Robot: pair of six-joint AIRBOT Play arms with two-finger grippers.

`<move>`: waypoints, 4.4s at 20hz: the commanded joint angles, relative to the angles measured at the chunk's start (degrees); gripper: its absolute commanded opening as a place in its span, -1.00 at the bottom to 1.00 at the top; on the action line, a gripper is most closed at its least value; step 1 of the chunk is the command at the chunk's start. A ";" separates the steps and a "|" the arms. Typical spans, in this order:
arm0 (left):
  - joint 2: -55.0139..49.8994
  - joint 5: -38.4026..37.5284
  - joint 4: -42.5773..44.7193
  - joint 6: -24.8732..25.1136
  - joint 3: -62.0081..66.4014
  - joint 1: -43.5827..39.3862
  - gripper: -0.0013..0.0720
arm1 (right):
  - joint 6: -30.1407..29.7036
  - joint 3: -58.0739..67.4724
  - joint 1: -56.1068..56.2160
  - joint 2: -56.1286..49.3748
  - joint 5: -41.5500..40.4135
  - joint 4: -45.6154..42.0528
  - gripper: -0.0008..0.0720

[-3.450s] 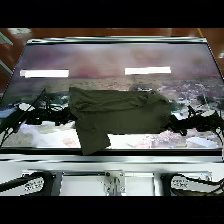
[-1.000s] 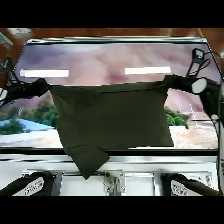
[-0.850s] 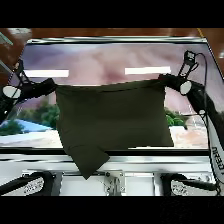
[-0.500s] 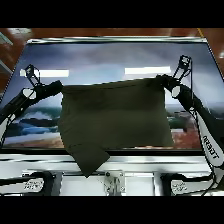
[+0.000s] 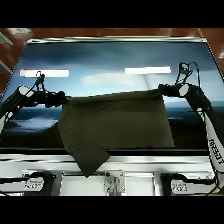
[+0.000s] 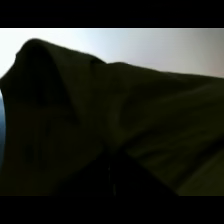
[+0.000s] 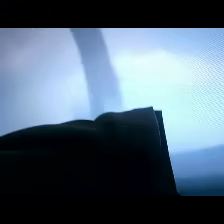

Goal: Fold the shirts.

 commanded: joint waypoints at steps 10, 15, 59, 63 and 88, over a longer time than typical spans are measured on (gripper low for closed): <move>-1.49 -19.93 6.34 -8.04 1.25 -0.39 -0.32 | -0.09 2.51 -2.08 -1.66 23.26 -3.34 -0.23; 4.15 -30.56 6.80 -5.84 6.34 6.97 0.50 | -2.14 8.26 -6.01 6.38 34.27 -15.28 0.90; 17.77 -18.91 -9.81 3.61 -36.20 -3.87 -0.87 | -14.53 -25.09 -30.25 13.09 37.27 4.31 0.88; 18.84 -18.86 -9.81 3.58 -36.20 -3.87 -0.87 | -15.28 -26.69 -30.21 9.84 36.13 10.73 0.88; 11.43 -14.82 -9.81 5.68 -5.84 7.19 -0.87 | -18.25 -2.75 -10.91 5.07 15.23 20.70 -0.80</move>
